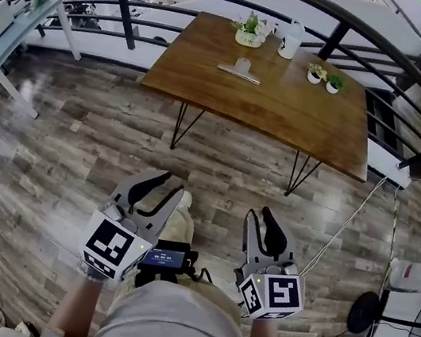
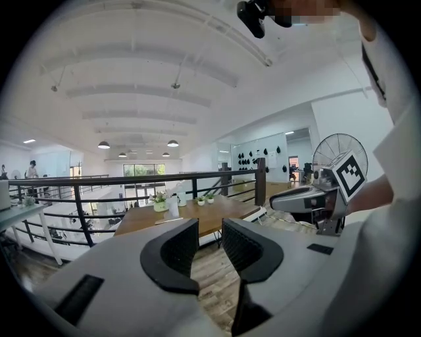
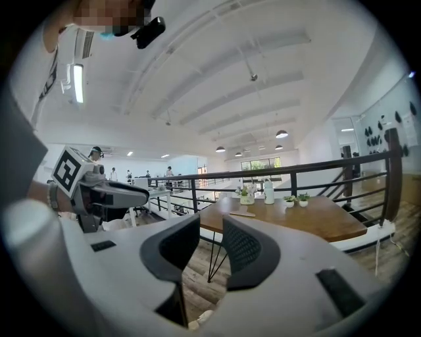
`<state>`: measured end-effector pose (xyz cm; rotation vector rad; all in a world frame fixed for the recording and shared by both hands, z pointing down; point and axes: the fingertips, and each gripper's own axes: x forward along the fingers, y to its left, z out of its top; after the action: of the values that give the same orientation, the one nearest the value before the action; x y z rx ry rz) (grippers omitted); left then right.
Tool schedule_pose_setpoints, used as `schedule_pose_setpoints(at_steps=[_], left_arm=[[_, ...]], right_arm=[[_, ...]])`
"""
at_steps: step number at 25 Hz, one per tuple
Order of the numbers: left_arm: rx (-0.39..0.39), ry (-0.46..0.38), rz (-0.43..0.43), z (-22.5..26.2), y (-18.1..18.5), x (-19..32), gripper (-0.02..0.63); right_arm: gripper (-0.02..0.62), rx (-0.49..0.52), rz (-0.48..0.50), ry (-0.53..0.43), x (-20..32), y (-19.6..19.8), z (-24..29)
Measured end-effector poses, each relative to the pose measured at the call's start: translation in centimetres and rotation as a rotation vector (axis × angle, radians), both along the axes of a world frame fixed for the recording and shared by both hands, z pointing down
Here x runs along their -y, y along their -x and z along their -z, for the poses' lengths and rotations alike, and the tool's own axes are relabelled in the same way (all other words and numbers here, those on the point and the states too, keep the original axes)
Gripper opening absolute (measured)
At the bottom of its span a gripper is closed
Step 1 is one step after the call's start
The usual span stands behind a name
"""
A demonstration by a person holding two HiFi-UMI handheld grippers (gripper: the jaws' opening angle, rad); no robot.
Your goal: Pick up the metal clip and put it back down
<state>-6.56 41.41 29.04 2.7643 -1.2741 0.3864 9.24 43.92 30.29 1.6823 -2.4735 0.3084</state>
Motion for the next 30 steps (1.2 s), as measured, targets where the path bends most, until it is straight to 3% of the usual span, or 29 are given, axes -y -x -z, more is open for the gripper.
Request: schedule_pose_setpoints(at_steps=[11, 30], left_arm=[[-0.008, -0.018, -0.078, 0.0, -2.1, 6.5, 0.114], [-0.008, -0.003, -0.136, 0.3, -2.5, 21.0, 0.114]], right_arm=[[0.118, -0.014, -0.055, 0.002, 5.1, -1.2, -0.1], [0.118, -0.036, -0.082, 0.030, 19.4, -0.8, 0.2]])
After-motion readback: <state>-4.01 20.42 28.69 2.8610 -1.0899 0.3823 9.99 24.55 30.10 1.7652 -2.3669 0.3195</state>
